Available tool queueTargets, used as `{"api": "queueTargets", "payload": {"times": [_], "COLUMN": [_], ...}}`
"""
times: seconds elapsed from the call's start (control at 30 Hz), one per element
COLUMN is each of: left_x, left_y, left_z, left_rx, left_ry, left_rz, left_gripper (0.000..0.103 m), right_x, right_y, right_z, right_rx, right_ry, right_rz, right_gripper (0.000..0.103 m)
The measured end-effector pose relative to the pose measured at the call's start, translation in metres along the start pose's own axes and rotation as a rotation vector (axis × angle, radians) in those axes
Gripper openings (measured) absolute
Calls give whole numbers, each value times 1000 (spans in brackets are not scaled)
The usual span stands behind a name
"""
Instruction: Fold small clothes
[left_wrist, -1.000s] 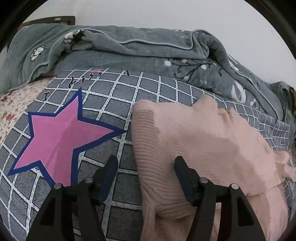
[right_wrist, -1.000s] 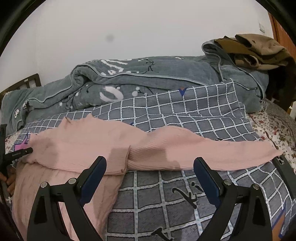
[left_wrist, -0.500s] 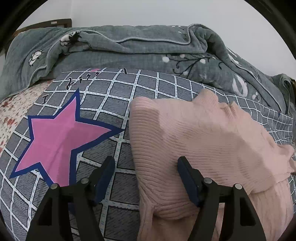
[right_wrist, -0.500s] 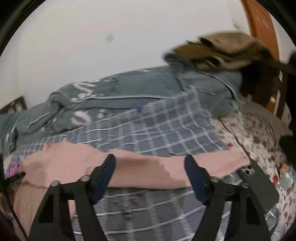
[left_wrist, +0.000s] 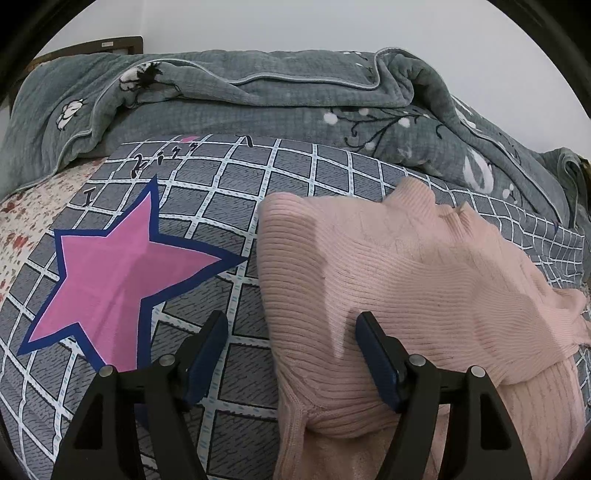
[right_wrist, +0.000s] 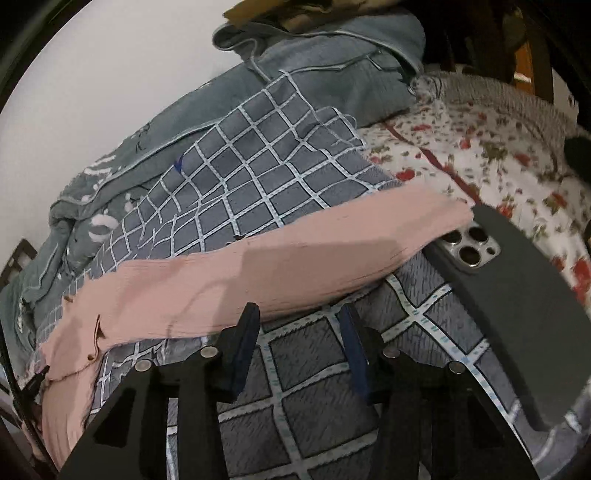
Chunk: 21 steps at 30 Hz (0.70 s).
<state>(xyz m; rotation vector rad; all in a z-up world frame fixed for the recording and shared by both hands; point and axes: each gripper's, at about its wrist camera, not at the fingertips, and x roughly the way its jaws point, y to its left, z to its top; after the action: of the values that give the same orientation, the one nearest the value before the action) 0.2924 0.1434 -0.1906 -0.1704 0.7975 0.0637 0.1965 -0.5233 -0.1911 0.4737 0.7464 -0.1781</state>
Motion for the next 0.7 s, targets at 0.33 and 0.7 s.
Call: {"api": "queueTargets", "payload": {"times": [0.33,0.7], "left_x": [-1,-11], "left_y": [1,16], "left_z": [1,0], "left_rx": [-10,-71], "left_ry": [-5,-22], "left_rz": [-7,-72], "left_gripper": [71,76], "right_x": [17,-23], "right_y": [-9,74], "right_z": [25,48], "right_rx": [41,-211], "right_ry": [-6,-202], "right_rz": [-36,-218], "right_gripper": [45,6]}}
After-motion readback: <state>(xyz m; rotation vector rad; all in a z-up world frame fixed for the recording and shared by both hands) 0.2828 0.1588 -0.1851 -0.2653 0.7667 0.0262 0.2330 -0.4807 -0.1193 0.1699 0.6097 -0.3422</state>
